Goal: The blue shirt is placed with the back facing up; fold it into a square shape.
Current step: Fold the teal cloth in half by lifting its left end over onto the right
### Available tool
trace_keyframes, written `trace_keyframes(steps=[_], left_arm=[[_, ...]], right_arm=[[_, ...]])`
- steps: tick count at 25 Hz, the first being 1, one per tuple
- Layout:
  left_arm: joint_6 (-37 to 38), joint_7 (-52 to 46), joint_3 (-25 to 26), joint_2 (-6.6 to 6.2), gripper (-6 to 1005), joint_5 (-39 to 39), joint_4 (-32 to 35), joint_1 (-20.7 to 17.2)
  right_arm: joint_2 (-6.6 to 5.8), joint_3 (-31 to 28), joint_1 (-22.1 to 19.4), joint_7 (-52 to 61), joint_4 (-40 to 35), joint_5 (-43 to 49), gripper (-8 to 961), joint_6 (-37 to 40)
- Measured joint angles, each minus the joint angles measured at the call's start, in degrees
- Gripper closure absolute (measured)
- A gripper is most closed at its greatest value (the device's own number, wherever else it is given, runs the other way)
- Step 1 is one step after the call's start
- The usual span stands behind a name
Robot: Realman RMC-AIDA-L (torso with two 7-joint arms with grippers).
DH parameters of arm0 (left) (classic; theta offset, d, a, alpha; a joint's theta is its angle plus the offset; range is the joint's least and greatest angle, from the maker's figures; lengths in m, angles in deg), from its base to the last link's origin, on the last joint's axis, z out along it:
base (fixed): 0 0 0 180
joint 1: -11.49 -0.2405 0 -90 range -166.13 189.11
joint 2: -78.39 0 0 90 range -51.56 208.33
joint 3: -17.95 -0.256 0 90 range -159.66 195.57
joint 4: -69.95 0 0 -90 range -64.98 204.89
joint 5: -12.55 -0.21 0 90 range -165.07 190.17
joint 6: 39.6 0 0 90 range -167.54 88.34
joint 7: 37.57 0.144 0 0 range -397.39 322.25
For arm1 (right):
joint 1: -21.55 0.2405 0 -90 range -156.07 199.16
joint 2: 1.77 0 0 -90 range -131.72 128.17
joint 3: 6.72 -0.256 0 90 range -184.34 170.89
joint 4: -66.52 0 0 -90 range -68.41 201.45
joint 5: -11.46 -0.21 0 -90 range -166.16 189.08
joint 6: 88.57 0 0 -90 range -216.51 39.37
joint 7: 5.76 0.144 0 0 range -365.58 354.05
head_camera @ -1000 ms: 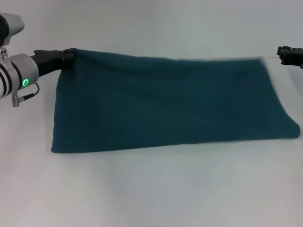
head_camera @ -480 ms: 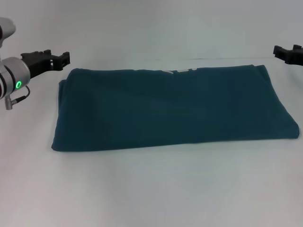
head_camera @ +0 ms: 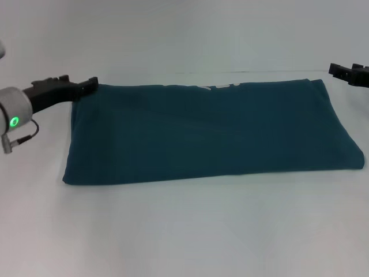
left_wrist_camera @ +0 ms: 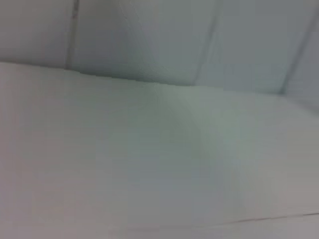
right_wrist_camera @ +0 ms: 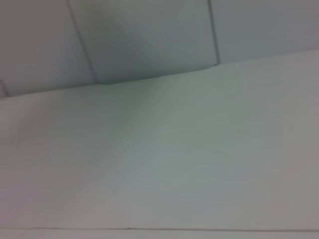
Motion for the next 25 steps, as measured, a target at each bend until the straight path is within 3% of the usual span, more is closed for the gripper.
trace_keyframes(steps=[8, 19, 25], left_arm=[[15.5, -8.2, 0.0, 1.21, 208, 0.3, 7.1, -5.6], [23.9, -9.5, 0.0, 1.21, 209, 1.8, 7.8, -9.4], [27.7, -9.6, 0.0, 1.11, 208, 1.9, 7.8, -10.7]], right_arm=[[0.92, 1.7, -5.0, 7.0, -8.4, -0.2, 299, 12.8], [-2.35, 6.9, -7.3, 14.4, -10.7, 1.0, 301, 18.9], [-2.92, 8.3, -7.9, 21.0, -12.9, 7.0, 303, 19.1]])
